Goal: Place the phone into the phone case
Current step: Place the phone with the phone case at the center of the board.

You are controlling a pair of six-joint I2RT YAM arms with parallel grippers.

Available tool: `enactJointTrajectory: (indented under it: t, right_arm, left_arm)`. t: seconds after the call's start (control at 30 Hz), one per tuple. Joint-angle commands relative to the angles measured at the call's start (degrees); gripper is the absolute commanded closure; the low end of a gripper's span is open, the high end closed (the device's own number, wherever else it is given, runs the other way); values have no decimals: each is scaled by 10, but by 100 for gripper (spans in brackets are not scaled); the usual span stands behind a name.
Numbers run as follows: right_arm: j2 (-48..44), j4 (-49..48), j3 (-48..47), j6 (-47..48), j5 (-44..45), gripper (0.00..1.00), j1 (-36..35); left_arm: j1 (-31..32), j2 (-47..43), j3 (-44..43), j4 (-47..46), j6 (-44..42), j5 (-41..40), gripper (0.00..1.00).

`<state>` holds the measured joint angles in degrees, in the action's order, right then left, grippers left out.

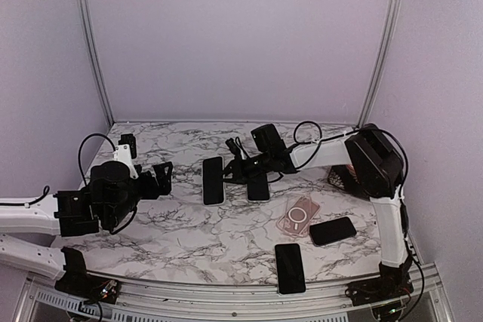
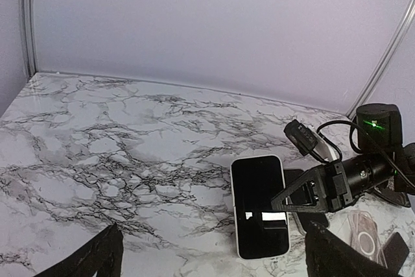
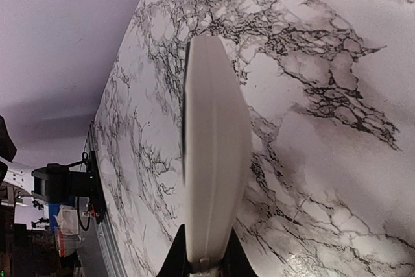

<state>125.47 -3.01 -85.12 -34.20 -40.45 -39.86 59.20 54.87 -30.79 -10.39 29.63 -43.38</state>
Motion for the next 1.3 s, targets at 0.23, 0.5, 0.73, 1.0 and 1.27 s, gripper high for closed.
enactJointTrajectory:
  t: [0.23,0.5,0.73,1.0,1.27]
  right_arm:
    - [58,-72,-40,-70,-45,94,39]
    - [97,-59,-71,-81,-14,95,45]
    - [85,-45,-43,-94,64,79,45]
    - [72,-3,-58,-58,100,64,42]
    - [0,96,-70,7,213,60,6]
  left_arm:
    - [-26,54,-10,3,-10,12,1]
    - [-42,76,-11,-3,-11,23,1]
    - [-52,79,-9,-7,-11,31,1]
    - [-55,78,-6,-6,-4,41,1]
    - [-57,73,-8,-2,-1,44,1]
